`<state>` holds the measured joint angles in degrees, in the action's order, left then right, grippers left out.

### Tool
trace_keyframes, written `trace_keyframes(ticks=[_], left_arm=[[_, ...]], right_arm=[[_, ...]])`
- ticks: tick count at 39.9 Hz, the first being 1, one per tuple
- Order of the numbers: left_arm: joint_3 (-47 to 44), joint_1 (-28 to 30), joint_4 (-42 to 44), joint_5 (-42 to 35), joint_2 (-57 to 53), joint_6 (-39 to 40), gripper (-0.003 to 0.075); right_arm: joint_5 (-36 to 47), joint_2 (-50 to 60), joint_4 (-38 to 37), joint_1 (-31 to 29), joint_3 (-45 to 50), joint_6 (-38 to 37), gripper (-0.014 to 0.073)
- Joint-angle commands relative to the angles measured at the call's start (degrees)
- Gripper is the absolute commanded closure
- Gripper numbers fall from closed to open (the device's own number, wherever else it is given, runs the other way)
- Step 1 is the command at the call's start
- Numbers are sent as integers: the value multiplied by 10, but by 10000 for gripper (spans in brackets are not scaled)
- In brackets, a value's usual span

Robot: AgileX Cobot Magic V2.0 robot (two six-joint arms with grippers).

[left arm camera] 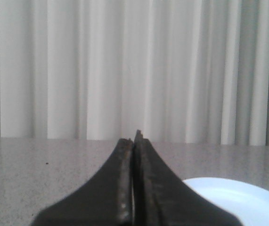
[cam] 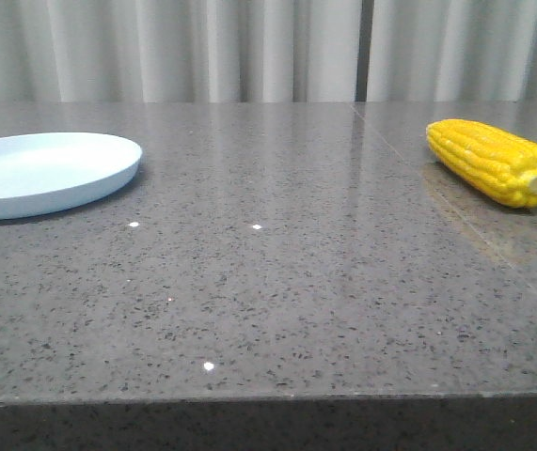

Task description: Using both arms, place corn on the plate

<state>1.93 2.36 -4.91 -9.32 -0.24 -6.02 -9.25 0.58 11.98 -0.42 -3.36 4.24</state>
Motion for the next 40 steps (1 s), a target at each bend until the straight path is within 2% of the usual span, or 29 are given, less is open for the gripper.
trace_keyframes(ticks=[1, 6, 13, 19, 27, 31, 34, 36, 37, 40], left_arm=[[66, 0, -2, -12, -4, 6, 741], [157, 0, -1, 103, 40, 6, 741], [257, 0, 3, 214, 168, -23, 741], [294, 0, 3, 238, 249, -41, 741], [296, 0, 3, 234, 259, -41, 741], [296, 0, 3, 232, 259, -41, 736], [296, 0, 3, 232, 259, -41, 671], [296, 0, 3, 232, 259, -41, 583], [296, 0, 3, 232, 259, -41, 501], [296, 0, 3, 230, 259, -41, 318]], right_arm=[[17, 7, 5, -2, -72, 5, 654], [-46, -38, 5, -2, -153, 5, 654], [-121, -158, 5, -2, -264, 5, 654], [-138, -239, 5, -2, -326, 5, 654], [-131, -257, 5, -2, -336, 5, 654], [-132, -257, 5, -2, -336, 5, 616], [-132, -257, 5, -2, -336, 5, 526], [-132, -257, 4, -2, -336, 5, 442], [-132, -257, 4, -2, -336, 5, 388], [-132, -257, 4, -2, -336, 5, 230]])
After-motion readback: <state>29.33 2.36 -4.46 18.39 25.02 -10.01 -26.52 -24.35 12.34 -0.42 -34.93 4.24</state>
